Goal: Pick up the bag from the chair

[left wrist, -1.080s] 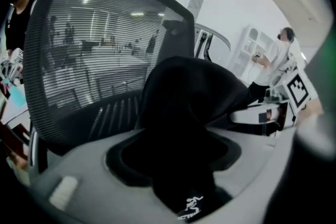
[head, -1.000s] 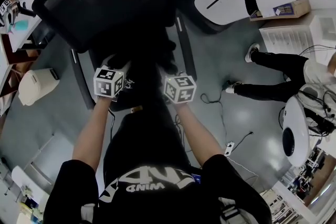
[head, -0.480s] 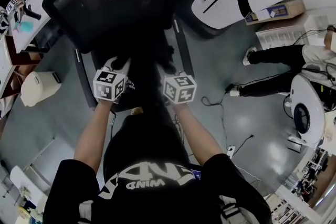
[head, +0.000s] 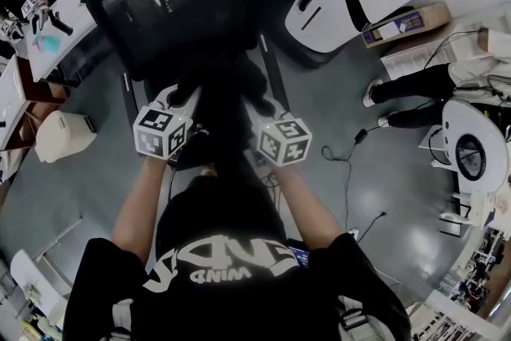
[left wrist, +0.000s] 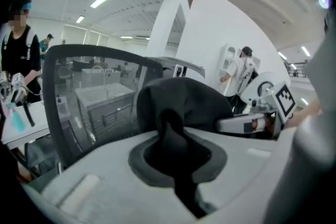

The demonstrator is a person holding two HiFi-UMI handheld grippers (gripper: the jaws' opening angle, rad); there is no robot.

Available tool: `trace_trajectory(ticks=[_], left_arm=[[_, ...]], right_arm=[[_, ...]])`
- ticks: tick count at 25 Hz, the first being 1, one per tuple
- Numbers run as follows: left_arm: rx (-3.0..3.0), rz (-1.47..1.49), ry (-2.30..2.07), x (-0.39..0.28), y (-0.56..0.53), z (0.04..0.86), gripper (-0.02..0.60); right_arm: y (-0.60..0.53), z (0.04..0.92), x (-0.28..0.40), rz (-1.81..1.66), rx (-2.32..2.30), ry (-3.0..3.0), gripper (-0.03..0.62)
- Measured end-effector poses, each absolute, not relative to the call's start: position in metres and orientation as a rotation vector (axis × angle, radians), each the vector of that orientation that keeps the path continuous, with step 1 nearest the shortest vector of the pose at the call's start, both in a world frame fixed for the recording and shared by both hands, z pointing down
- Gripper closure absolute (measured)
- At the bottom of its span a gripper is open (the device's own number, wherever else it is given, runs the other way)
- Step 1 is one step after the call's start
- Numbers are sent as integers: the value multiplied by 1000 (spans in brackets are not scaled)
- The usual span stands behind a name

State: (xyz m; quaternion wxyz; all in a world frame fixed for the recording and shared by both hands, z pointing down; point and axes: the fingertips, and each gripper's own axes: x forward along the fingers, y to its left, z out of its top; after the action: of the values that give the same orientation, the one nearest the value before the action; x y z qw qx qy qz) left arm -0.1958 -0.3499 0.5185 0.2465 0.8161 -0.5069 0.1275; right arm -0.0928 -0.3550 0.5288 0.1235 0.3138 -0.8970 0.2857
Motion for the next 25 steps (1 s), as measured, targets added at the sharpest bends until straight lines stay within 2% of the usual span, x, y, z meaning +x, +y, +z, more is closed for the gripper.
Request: trace_trajectory(ticks=[9, 25], left_arm=[[2363, 253, -1337, -171, -291, 417, 561], [2380, 238, -1313, -122, -170, 355, 561]], right_arm=[[-300, 434, -69, 861, 1018, -2725, 569], [-188, 379, -26, 851, 892, -2798, 568]])
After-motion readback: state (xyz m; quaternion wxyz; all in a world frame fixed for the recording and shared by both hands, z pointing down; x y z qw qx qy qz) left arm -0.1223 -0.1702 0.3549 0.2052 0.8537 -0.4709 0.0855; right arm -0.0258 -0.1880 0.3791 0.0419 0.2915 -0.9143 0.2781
